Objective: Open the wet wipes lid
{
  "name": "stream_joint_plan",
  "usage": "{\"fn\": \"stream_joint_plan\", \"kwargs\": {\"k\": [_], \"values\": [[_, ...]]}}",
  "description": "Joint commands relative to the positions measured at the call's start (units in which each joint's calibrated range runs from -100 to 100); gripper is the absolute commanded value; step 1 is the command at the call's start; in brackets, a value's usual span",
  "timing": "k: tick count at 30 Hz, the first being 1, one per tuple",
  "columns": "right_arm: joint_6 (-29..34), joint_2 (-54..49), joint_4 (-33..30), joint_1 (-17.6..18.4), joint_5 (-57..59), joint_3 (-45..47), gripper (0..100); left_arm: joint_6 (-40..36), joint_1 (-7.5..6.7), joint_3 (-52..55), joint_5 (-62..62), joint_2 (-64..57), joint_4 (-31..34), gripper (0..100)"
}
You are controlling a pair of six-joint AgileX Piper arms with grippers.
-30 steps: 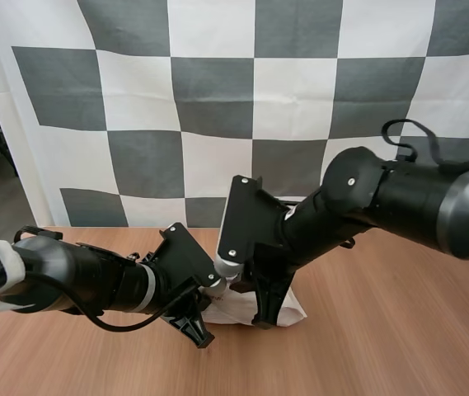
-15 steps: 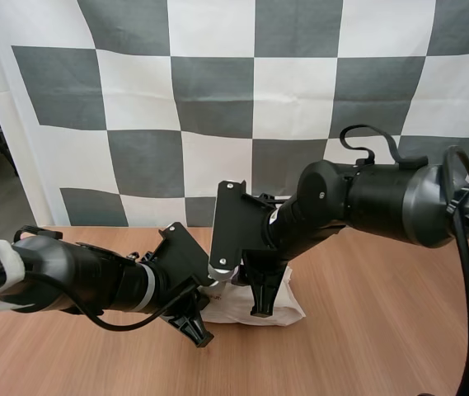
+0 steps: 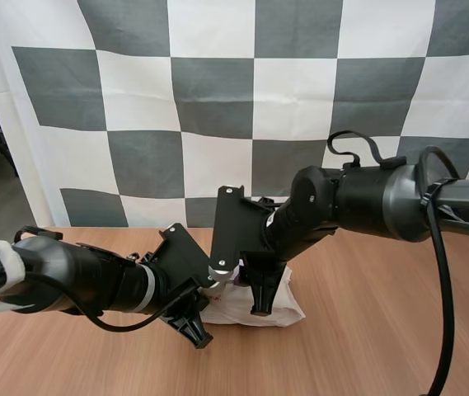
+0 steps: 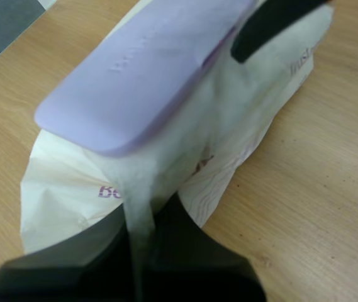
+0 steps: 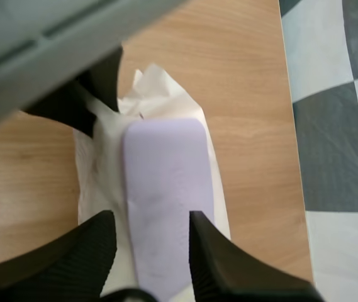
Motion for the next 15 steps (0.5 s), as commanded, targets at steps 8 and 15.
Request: {"fn": "stream_joint_plan", "kwargs": {"k": [8, 15], "values": [[-0.40, 1.14, 2.85, -1.45, 1.68, 0.04, 58, 0.77, 0.02, -0.04, -0.09, 0.01, 0.07, 0], [-2.44, 1.14, 5.13, -1.45, 4.33, 0.04, 58, 0.77, 0.02, -0.04, -0.09, 0.01, 0.07, 0]]}}
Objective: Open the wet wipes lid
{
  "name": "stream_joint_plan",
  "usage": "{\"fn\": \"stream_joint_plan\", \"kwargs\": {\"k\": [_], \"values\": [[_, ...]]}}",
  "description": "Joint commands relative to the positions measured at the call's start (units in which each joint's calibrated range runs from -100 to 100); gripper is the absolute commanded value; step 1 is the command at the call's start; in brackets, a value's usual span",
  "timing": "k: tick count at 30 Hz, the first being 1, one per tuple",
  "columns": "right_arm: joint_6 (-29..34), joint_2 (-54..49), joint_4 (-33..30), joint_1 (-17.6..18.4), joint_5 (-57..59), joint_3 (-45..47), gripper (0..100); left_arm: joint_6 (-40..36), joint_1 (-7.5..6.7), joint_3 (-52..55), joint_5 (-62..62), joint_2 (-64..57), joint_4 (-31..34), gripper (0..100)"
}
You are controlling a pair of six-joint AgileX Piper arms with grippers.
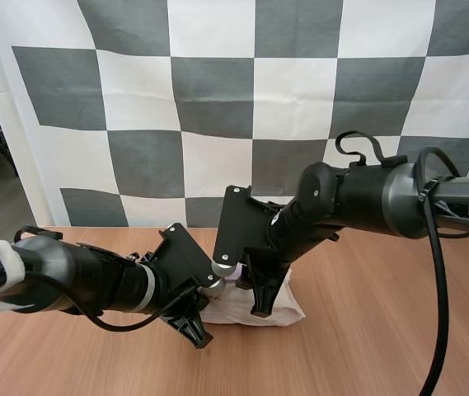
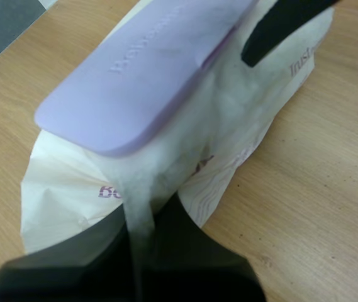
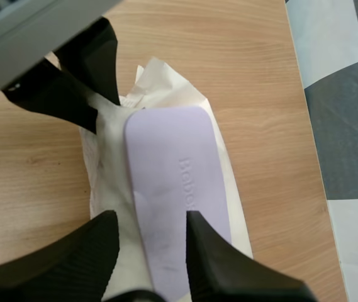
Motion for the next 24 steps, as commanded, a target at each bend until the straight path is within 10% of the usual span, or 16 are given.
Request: {"fn": "stream_joint_plan", "kwargs": {"k": [1, 16, 24], "values": [[-0.74, 0.05, 0.09, -0.02, -0.20, 0.04, 58, 0.77, 0.02, -0.04, 0.10, 0.01, 0.07, 0], [-1.52, 4.18, 1.70, -0.02, -4.07, 0.04, 55, 0.77, 0.02, -0.04, 0.10, 0.01, 0.42, 0], [-1.62, 5.13, 1.70, -0.02, -4.56, 0.04, 0, 0.67, 0.02, -0.04, 0.10, 0.01, 0.41, 0]]}}
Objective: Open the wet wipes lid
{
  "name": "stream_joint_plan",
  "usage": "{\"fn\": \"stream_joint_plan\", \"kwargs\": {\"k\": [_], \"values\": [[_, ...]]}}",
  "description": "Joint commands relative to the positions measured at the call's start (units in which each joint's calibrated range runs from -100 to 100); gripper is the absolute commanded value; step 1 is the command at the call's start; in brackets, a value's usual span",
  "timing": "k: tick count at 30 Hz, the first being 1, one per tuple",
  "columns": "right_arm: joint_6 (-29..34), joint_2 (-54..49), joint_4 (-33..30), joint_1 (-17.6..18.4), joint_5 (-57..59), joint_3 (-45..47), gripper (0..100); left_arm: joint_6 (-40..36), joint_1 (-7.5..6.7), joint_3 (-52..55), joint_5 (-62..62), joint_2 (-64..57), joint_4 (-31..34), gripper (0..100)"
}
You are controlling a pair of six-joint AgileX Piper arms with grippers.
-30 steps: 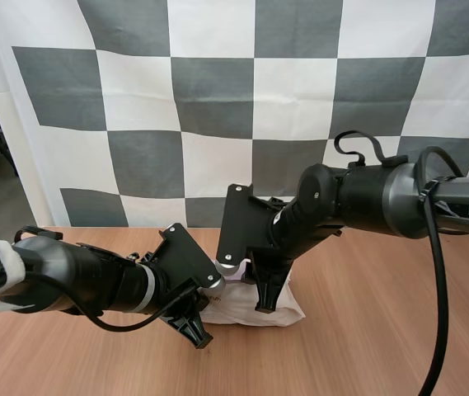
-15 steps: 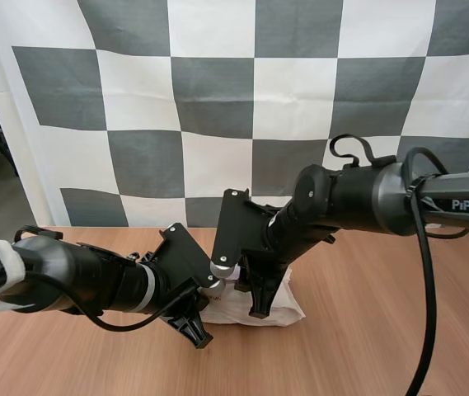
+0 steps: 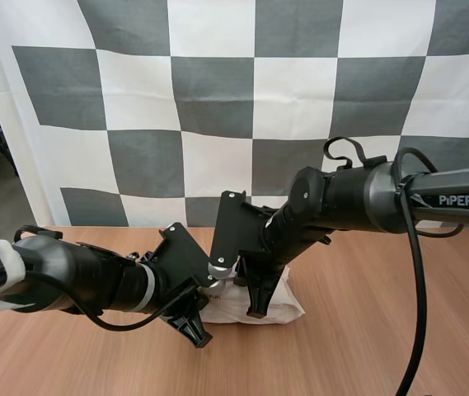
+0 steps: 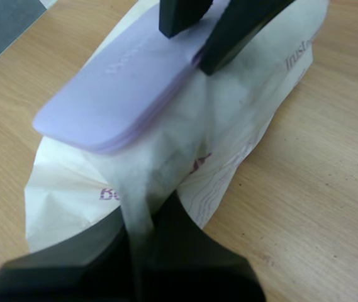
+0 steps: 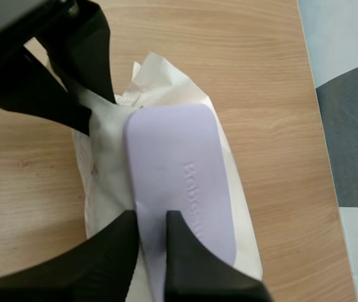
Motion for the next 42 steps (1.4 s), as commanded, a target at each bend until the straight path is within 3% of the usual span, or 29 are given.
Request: {"fn": "stream_joint_plan", "kwargs": {"k": [1, 9, 42], "values": [[0.04, 0.35, -0.07, -0.02, -0.50, 0.04, 0, 0.58, 0.02, -0.04, 0.10, 0.01, 0.01, 0], [0.04, 0.48, -0.07, -0.02, -5.21, 0.04, 0, 0.32, 0.02, -0.04, 1.66, 0.01, 1.13, 0], [1.14, 0.21, -0.81, -0.02, -5.15, -4.45, 0, -0.35, 0.02, -0.04, 0.52, 0.01, 2.63, 0]]}}
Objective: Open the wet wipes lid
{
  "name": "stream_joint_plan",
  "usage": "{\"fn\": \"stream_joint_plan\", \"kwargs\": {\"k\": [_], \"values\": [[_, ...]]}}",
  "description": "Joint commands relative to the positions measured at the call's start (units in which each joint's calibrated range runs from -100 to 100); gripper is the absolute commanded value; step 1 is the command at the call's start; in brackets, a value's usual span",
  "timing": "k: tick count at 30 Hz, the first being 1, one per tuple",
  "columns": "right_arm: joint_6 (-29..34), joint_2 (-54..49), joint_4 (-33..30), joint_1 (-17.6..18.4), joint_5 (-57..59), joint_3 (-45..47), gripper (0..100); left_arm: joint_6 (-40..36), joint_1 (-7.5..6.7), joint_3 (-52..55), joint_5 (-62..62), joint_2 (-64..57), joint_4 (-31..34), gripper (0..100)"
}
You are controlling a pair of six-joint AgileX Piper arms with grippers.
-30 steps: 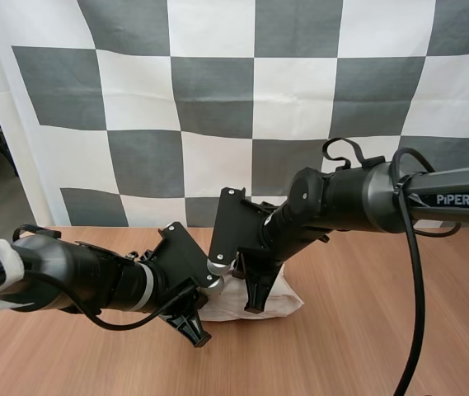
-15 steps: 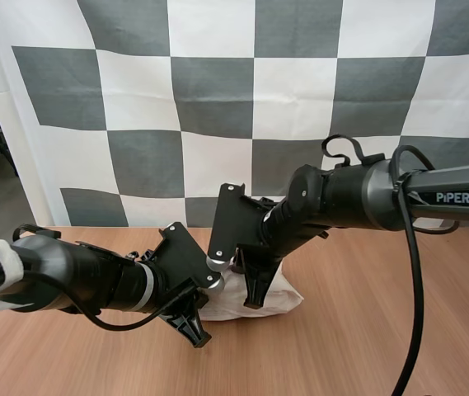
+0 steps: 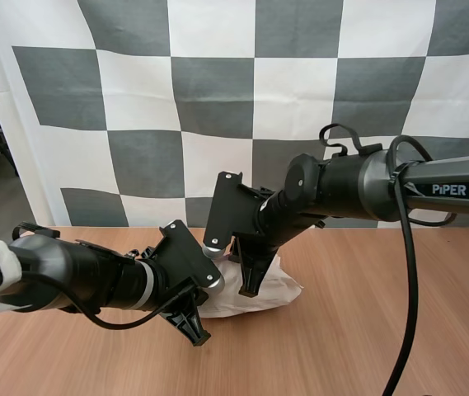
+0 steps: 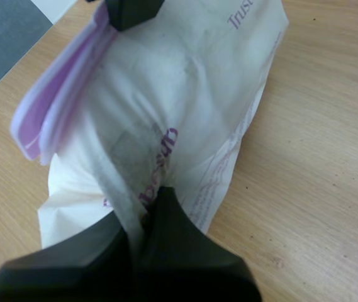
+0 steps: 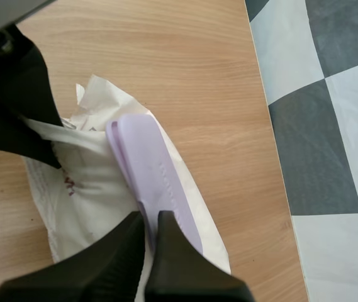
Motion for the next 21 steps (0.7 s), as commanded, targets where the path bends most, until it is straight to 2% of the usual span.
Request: {"fn": "stream_joint_plan", "kwargs": {"k": [1, 18, 21], "values": [[0.02, -0.06, -0.17, -0.02, -0.84, -0.15, 0, -0.35, 0.02, -0.04, -0.18, 0.01, 0.22, 0], [1.28, 0.16, -0.96, -0.08, 1.78, -3.49, 0, -1.33, 0.02, -0.04, -0.83, 0.01, 1.31, 0], [1.62, 0.16, -1.12, -0.11, 5.02, -3.49, 0, -1.33, 0.02, -0.04, -1.02, 0.01, 1.31, 0]]}}
